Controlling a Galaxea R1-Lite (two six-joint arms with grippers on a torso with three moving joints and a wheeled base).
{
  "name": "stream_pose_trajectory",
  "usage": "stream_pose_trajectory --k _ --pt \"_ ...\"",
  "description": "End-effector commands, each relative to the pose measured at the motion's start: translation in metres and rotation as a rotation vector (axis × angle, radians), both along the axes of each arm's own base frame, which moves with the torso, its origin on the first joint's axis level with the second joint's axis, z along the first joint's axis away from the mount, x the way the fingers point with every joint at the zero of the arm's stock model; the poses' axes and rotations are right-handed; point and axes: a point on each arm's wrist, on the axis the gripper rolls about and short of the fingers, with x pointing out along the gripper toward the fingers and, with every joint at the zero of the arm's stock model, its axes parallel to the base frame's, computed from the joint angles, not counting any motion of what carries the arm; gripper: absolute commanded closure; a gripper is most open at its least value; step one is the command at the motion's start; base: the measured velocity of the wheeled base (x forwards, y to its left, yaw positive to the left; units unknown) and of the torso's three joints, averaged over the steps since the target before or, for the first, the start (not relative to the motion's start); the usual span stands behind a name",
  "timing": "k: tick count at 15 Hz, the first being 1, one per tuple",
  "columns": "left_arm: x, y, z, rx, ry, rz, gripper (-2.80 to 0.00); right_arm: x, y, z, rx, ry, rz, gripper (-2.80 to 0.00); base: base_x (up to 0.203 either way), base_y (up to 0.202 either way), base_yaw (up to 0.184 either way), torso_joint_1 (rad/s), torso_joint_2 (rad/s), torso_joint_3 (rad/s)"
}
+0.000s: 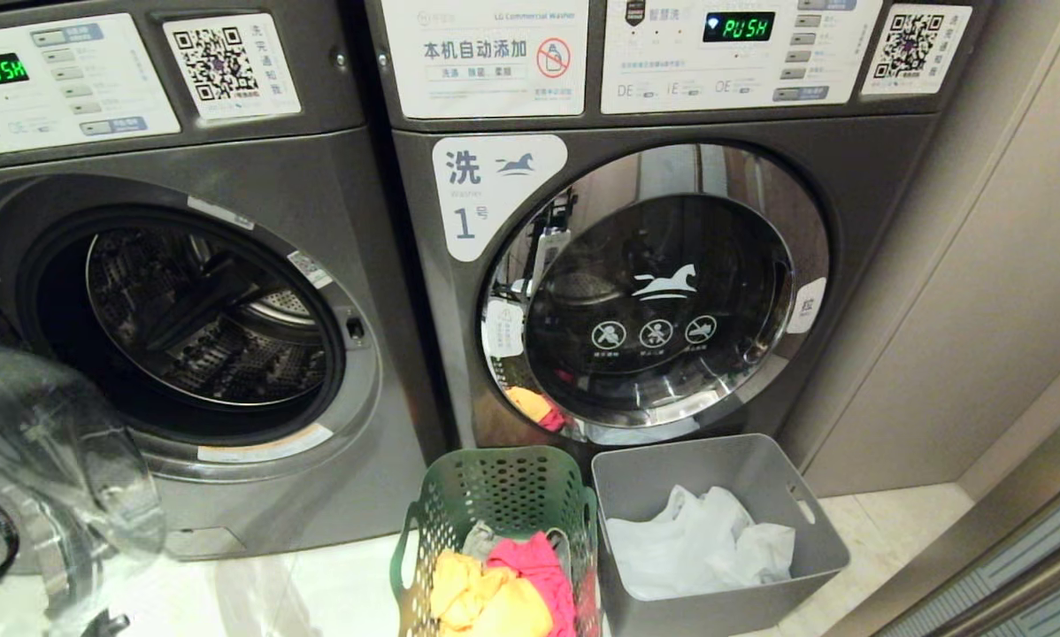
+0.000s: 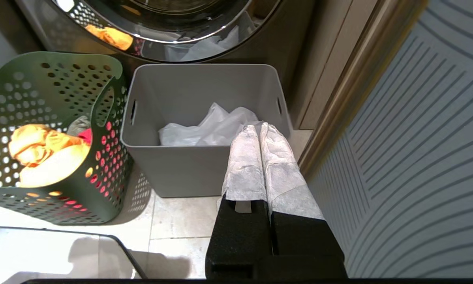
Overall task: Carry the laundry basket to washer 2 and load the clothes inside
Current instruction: Open the lid of the washing machine
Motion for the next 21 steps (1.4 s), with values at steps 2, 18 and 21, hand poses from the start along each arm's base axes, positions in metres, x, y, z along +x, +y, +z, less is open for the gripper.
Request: stream_pose_trajectory --k 2,18,21 --pt "0.007 0.004 -0.004 -0.007 0.022 0.050 -2.80 0.000 0.000 0.000 -0.001 0.002 0.000 0.00 0.000 0.000 0.000 0.000 0.00 0.000" --pt "-0.035 0.137 0.009 -0.025 -0.006 0.662 -2.80 0.000 0.000 0.000 0.000 0.001 0.001 0.00 0.000 0.000 0.000 0.000 0.00 0.000" --pt "-0.036 0.158 0.003 -0.018 -0.016 0.709 -2.80 0.000 0.000 0.000 -0.001 0.002 0.000 0.00 0.000 0.000 0.000 0.000 0.00 0.000"
